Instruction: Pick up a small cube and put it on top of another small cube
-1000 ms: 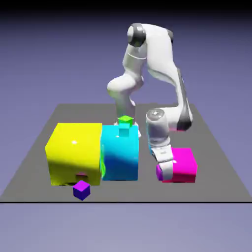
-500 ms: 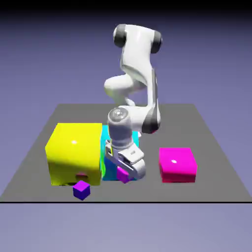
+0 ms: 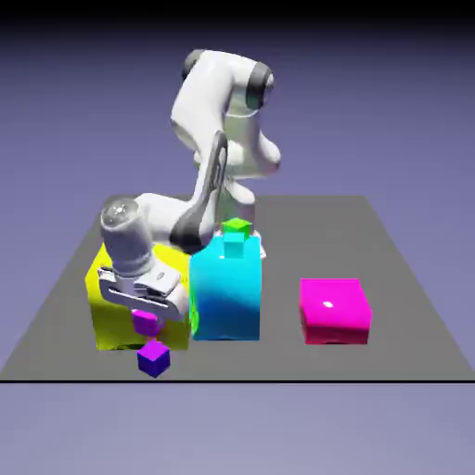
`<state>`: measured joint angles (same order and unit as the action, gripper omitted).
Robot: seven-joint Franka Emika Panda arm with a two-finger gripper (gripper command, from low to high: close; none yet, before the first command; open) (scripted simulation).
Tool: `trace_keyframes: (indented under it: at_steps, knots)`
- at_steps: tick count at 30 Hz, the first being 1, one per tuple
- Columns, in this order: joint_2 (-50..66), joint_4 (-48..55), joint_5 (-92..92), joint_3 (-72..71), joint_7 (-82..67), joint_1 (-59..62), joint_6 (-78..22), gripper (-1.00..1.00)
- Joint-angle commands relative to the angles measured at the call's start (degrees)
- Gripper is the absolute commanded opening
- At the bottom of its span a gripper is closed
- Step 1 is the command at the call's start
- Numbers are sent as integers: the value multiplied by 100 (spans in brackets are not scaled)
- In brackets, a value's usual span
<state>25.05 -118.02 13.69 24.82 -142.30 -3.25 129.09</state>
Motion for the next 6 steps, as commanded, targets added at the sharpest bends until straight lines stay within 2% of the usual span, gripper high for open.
trace_keyframes:
  at_steps: [1, 3, 4, 6]
  knots:
    - [207, -57, 145, -90, -93, 59, 248, -100]
    - [472, -132, 305, -206, -197, 133, 569, -100]
    - [472, -132, 305, -206, -197, 133, 569, 100]
    - [266, -74, 181, -116, -117, 75, 320, 100]
